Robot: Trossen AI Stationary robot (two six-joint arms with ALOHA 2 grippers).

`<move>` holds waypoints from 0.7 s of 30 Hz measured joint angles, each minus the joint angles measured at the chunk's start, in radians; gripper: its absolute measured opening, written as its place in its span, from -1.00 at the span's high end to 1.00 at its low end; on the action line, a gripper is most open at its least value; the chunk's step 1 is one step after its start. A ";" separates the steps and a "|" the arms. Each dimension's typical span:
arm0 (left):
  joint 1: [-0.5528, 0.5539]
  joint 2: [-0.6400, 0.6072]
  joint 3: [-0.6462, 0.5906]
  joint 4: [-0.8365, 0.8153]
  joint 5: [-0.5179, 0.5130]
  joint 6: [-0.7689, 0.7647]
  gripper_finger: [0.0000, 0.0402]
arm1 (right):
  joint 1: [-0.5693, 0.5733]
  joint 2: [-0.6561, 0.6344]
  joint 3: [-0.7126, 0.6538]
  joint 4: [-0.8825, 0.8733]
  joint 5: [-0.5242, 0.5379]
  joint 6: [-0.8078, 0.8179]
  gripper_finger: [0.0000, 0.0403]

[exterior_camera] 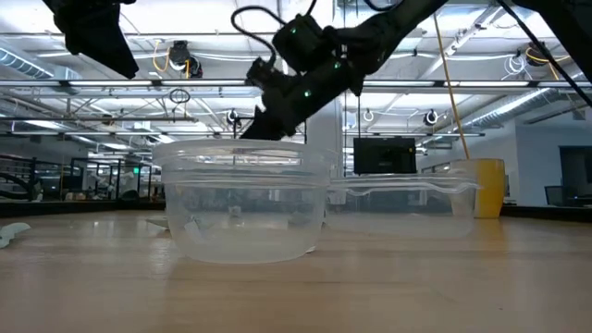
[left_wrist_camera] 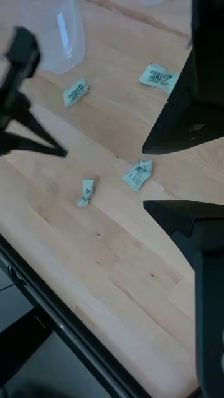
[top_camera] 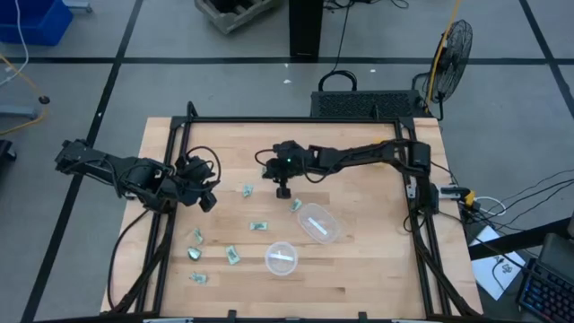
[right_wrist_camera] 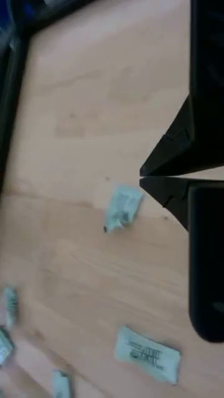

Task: Pick and place items into bin
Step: Put the Stevia packet into the right transparent bin

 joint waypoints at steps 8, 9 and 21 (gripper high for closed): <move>0.003 0.000 -0.001 0.008 -0.001 0.003 0.32 | -0.002 0.117 -0.063 0.159 0.051 -0.091 0.44; 0.003 0.000 -0.001 0.011 -0.007 0.003 0.32 | -0.002 0.132 -0.063 0.193 0.066 -0.092 0.36; 0.002 0.000 -0.001 0.107 -0.015 0.043 0.32 | -0.030 0.248 -0.062 0.433 0.153 -0.076 -0.18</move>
